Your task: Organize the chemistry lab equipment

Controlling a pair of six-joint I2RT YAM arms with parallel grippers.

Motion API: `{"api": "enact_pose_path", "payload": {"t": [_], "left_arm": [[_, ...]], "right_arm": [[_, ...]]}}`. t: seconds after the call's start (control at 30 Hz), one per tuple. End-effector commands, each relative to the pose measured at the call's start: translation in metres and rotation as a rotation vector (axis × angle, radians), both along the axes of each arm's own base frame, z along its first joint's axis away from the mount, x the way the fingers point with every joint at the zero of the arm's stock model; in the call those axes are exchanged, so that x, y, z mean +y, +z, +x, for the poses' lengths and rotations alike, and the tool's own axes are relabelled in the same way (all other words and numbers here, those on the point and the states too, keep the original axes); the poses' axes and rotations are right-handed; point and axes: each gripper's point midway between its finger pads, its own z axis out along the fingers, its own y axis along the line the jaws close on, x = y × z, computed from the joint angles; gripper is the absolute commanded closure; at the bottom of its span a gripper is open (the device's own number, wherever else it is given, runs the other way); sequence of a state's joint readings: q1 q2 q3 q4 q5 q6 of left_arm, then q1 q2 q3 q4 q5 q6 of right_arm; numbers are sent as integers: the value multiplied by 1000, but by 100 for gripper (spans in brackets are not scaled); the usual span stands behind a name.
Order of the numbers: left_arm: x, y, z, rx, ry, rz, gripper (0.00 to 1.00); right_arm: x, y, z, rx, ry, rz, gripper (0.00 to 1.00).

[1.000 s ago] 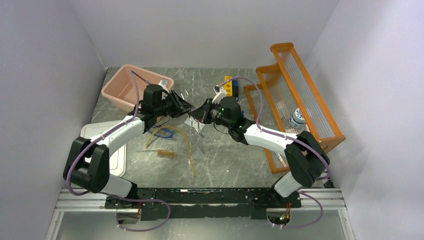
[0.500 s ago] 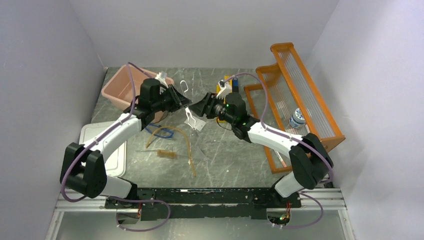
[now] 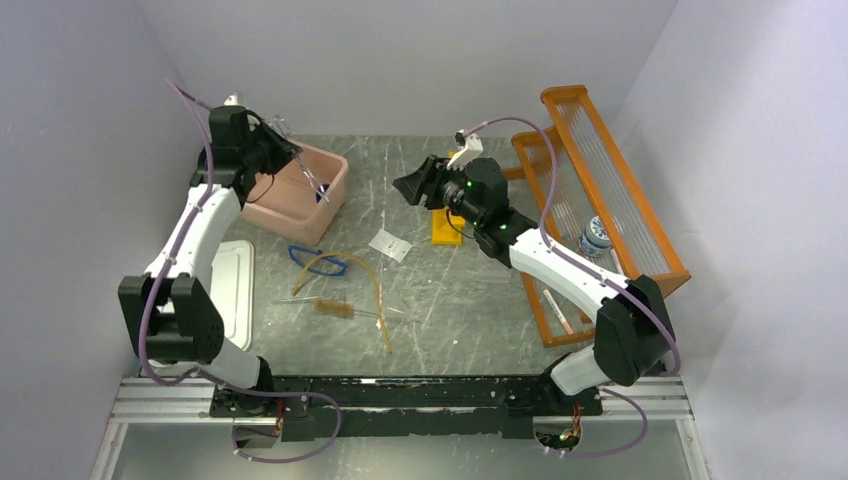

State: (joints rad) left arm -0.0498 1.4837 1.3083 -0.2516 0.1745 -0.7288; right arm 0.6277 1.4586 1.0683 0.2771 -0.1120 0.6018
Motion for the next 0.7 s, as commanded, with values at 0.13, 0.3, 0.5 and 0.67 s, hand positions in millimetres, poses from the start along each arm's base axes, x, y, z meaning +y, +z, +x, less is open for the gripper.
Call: {"api": "enact_pose_path", "payload": {"t": [0.13,0.3,0.5,0.67], "left_arm": [[77,-37,51,97,234,-35,95],[89,-80,69,172,308,-57,95],[84,-137,82,265,420,-72,95],[85,-159,101,289,507,-35,95]], "right_arm": [[-15,-15,26,2,-61,-110,38],[-24,-20,38,-14,-94,-166,38],[-43,-27,54,-24,-155,-223,38],[-54,-28,65,-25,-185,-230,37]]}}
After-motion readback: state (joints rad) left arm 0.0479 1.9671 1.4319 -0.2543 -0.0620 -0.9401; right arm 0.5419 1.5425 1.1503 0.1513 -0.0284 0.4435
